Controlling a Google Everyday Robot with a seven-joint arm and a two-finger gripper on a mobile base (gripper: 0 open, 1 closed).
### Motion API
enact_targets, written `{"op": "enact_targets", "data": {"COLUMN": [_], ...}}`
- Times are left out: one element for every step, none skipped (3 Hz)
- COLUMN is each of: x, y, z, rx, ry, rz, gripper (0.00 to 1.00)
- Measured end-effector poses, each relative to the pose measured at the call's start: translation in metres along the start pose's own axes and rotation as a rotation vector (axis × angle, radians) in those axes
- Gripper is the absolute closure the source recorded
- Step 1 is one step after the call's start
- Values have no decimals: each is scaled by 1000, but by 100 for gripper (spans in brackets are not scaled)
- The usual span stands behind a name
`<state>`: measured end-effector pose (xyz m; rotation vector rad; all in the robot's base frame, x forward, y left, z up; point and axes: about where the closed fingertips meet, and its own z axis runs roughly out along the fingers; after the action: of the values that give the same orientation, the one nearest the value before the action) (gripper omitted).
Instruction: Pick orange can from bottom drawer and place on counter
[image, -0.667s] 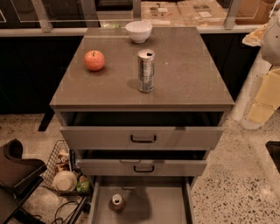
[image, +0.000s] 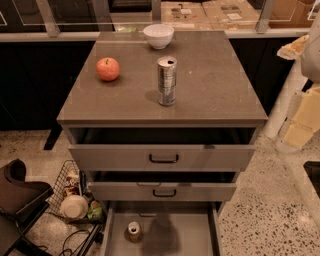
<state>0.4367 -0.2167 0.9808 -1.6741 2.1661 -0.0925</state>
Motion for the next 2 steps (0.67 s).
{"op": "enact_targets", "data": {"x": [30, 63], "y": [15, 37], "z": [33, 69], "rx": [-36, -71], "ry": [-105, -235], "rz": [37, 76], "gripper": [0, 0]}}
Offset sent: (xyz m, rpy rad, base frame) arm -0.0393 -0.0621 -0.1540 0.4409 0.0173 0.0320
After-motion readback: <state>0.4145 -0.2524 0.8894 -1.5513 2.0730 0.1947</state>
